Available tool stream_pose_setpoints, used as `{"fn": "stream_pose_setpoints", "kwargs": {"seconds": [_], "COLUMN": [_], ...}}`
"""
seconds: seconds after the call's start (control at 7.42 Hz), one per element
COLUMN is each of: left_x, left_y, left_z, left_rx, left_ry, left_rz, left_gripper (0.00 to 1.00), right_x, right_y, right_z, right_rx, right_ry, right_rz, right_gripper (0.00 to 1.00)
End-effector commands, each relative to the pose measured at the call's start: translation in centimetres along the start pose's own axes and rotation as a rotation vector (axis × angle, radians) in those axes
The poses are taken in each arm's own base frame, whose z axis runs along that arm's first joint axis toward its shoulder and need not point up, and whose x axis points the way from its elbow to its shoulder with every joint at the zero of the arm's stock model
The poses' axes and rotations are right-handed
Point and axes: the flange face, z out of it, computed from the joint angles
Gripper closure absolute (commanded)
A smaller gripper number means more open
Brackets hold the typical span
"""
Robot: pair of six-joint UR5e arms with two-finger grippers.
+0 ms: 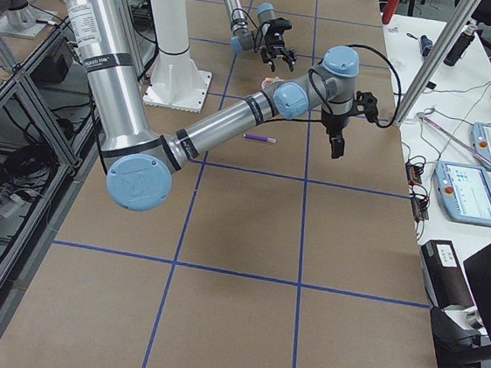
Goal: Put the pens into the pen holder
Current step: 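Drop the green highlighter in the cup while the right gripper nears the purple marker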
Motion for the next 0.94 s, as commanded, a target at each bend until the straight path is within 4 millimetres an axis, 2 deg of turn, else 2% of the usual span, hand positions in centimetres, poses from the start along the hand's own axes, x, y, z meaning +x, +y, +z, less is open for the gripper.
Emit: {"fn": "stream_pose_setpoints", "kwargs": {"seconds": [0.0, 0.13, 0.27, 0.4, 0.54, 0.67, 0.81], "left_x": [-3.9, -6.0, -7.6, -9.3, -11.8, -14.8, -18.9], "left_y": [-1.3, -2.2, -3.3, -5.2, -7.8, -11.2, -14.5], "left_z": [-0.9, -1.9, -3.8, -5.9, -8.2, -10.9, -14.6], "left_rx": [-0.061, -0.149, -0.245, -0.347, -0.476, -0.594, -0.695], "left_ry": [-0.060, -0.080, -0.098, -0.126, -0.159, -0.179, -0.198], "left_rz": [0.024, 0.028, 0.024, 0.010, -0.028, -0.094, -0.189], "left_gripper": [0.01, 0.01, 0.01, 0.01, 0.01, 0.01, 0.02], "right_x": [-0.3, -0.4, -0.5, -0.8, -1.5, -2.4, -3.6], "right_y": [0.0, 0.0, 0.0, 0.1, 0.3, 0.6, 0.8], "right_z": [-0.1, -0.2, -0.3, -0.3, 0.3, 0.9, 1.4], "right_rx": [0.002, 0.003, 0.003, 0.004, -0.005, -0.015, 0.001], "right_ry": [-0.005, -0.007, -0.009, -0.013, -0.016, -0.018, -0.027], "right_rz": [0.019, 0.038, 0.064, 0.083, 0.100, 0.132, 0.145], "right_gripper": [0.00, 0.00, 0.00, 0.00, 0.00, 0.00, 0.00]}}
